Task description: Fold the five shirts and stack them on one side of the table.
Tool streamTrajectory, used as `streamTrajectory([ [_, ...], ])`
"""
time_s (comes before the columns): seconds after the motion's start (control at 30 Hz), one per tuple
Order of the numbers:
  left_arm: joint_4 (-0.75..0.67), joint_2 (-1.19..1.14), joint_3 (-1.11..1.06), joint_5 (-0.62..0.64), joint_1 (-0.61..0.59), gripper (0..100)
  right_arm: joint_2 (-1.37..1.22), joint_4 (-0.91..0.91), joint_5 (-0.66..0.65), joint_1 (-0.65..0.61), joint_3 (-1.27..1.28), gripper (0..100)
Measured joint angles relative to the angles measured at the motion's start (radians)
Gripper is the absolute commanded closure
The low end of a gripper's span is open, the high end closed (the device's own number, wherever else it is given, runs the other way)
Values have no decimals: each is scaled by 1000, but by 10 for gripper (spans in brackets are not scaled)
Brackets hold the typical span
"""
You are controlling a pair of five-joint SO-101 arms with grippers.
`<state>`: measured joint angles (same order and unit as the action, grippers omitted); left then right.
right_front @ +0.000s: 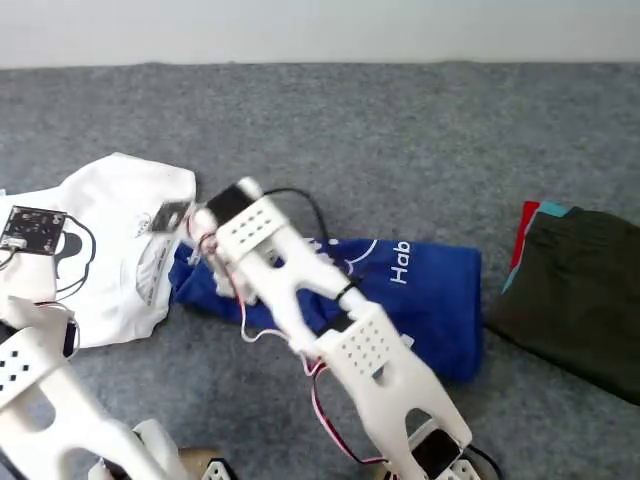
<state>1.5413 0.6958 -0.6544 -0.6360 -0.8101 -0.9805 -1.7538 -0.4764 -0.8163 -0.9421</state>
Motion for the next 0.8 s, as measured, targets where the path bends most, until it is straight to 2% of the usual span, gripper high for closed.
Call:
streamTrajectory([
  [0.33,0,0,0,0,0,986,12,-3,21,-183,0,990],
  [0.43,0,0,0,0,0,986,71,-2,21,-152,0,990],
  [0.63,0,0,0,0,0,986,97,44,21,-11,0,990],
  [0.8,0,0,0,0,0,986,97,-2,26,41,8,990],
])
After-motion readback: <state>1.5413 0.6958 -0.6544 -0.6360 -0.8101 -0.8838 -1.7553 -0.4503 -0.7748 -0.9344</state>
